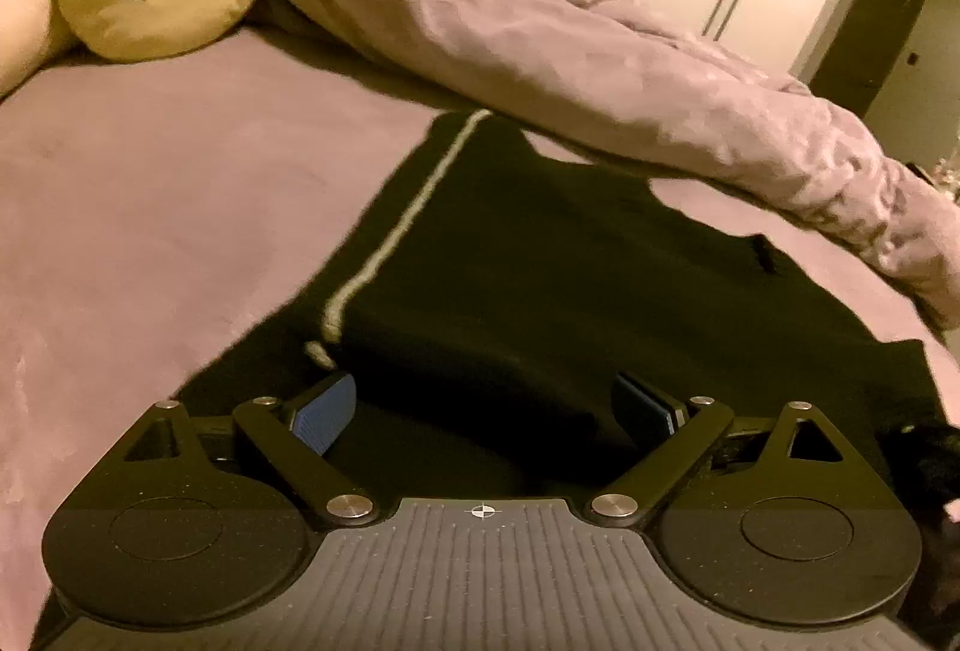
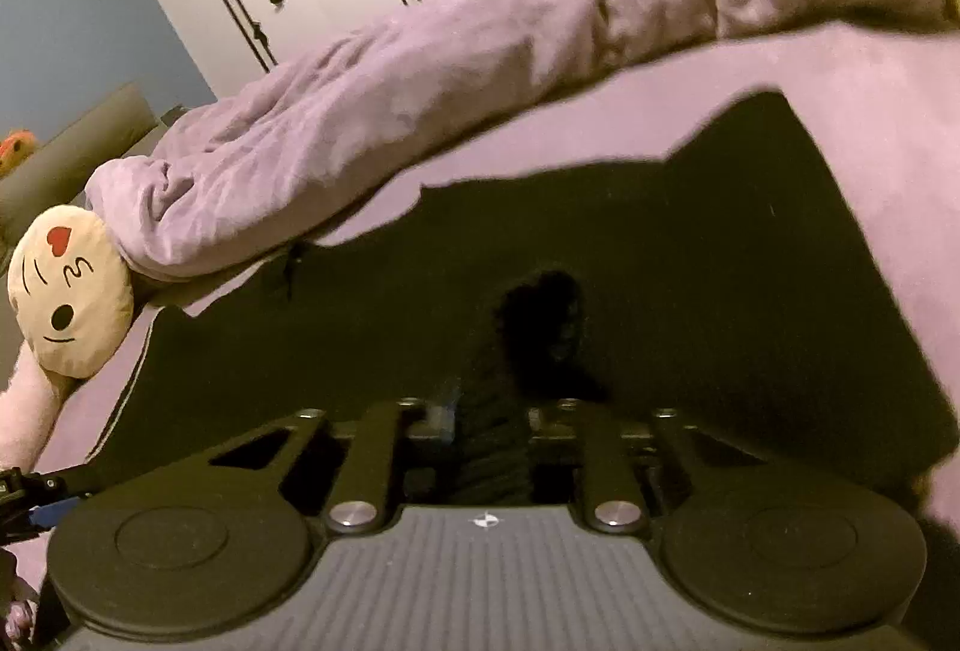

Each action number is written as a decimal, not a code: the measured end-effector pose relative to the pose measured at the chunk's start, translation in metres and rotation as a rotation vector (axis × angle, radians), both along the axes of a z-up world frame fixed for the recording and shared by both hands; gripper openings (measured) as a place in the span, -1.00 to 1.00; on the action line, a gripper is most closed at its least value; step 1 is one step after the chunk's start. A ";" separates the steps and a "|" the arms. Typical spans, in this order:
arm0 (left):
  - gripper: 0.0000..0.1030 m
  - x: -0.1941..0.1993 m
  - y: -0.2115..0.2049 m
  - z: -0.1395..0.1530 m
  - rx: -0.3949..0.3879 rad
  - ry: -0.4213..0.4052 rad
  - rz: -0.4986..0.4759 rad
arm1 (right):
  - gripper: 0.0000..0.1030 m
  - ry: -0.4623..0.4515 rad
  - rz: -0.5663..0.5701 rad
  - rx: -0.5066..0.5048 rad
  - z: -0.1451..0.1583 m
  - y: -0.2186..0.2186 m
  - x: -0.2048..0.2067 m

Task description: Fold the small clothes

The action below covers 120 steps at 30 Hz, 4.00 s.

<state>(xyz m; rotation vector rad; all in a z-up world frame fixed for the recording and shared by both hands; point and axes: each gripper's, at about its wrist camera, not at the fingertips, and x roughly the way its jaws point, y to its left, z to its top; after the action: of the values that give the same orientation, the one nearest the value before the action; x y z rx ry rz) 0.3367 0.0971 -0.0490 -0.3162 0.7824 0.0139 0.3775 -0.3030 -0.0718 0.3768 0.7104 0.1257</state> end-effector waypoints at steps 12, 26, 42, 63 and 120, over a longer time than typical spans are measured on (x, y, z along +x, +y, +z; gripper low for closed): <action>0.87 0.008 0.003 -0.002 0.078 -0.064 0.074 | -0.78 -0.275 -0.038 -0.315 0.049 0.018 0.022; 0.87 0.036 0.007 -0.028 0.151 0.045 0.109 | -0.54 -0.064 -0.063 -0.185 -0.005 -0.016 0.014; 0.89 0.007 0.042 -0.014 0.224 0.096 0.200 | -0.28 -0.038 -0.070 -0.091 0.011 -0.011 -0.149; 0.86 -0.184 0.021 0.003 0.087 0.209 0.127 | 0.03 0.122 -0.151 -0.047 0.004 -0.013 -0.304; 0.49 -0.245 0.112 -0.009 -0.244 0.279 0.077 | 0.28 0.186 -0.118 0.034 0.022 -0.090 -0.336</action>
<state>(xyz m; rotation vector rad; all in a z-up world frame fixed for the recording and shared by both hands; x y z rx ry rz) 0.0916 0.2095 -0.0578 -0.5849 1.0509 0.0357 0.0415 -0.3931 -0.0495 0.4662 0.8681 -0.0097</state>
